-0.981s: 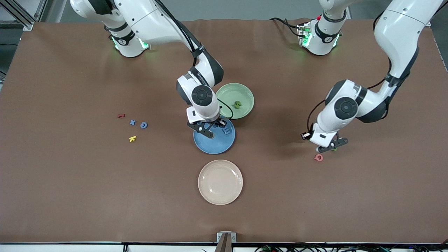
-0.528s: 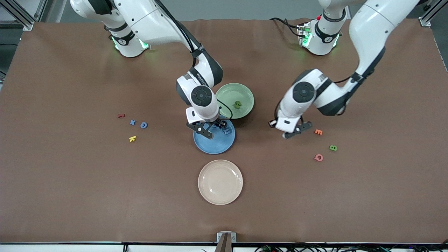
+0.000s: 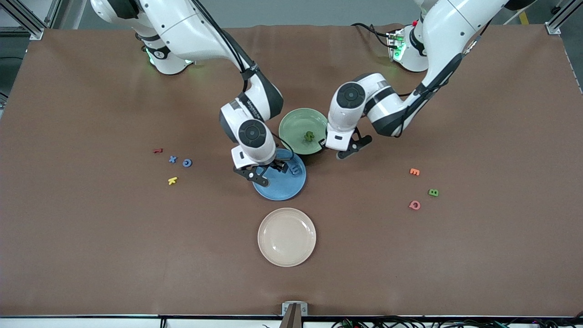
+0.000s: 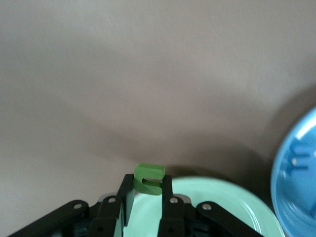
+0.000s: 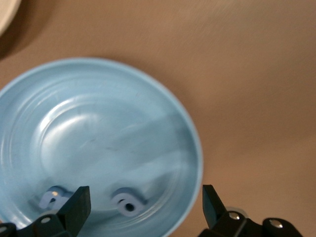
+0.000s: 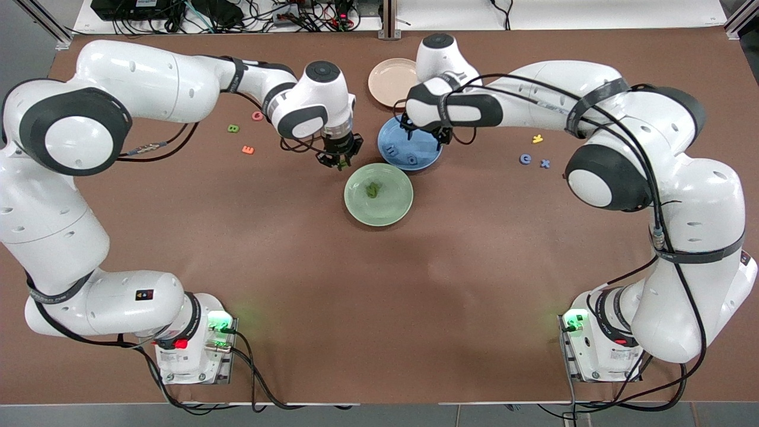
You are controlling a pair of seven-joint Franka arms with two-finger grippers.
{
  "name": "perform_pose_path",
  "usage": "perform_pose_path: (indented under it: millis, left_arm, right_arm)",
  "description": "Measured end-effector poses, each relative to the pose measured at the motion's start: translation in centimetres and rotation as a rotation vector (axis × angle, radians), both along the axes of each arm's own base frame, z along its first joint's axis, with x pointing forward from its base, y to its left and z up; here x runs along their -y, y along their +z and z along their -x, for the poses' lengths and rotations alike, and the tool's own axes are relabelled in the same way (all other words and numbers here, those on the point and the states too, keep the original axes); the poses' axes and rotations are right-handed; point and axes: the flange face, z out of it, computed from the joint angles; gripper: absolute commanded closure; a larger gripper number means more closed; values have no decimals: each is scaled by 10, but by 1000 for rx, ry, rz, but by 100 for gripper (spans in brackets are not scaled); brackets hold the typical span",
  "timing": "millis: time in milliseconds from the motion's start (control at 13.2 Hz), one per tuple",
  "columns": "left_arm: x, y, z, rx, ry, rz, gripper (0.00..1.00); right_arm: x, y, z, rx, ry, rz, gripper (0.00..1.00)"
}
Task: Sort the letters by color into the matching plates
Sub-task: 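Carry the u to the green plate while the right gripper drops a in blue plate, then release the u on the green plate while the right gripper grasps blue x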
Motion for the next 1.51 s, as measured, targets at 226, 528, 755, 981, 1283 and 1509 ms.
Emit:
perform_pose_path:
  millis: [226,528,755,981,1283,1509]
  left_arm:
    - [31,-4,27,-5,33,27,100]
    - [57,-15,55,-32,39,31,100]
    - [59,-18,53,-38,45,46,100]
    - [59,-25,48,-39,44,49,99]
    - [61,-34,46,-39,49,47,55]
    - [59,-37,42,-39,69,43,0]
  right_arm:
    - [42,31,-21,-4,63,9,0]
    - [123,43,-25,-15,142,18,0]
    - [183,44,-13,-12,218,9,0]
    - [236,39,-1,7,279,-16,0]
    - [293,12,21,42,297,-27,0]
    - [315,-3,38,73,279,-17,0]
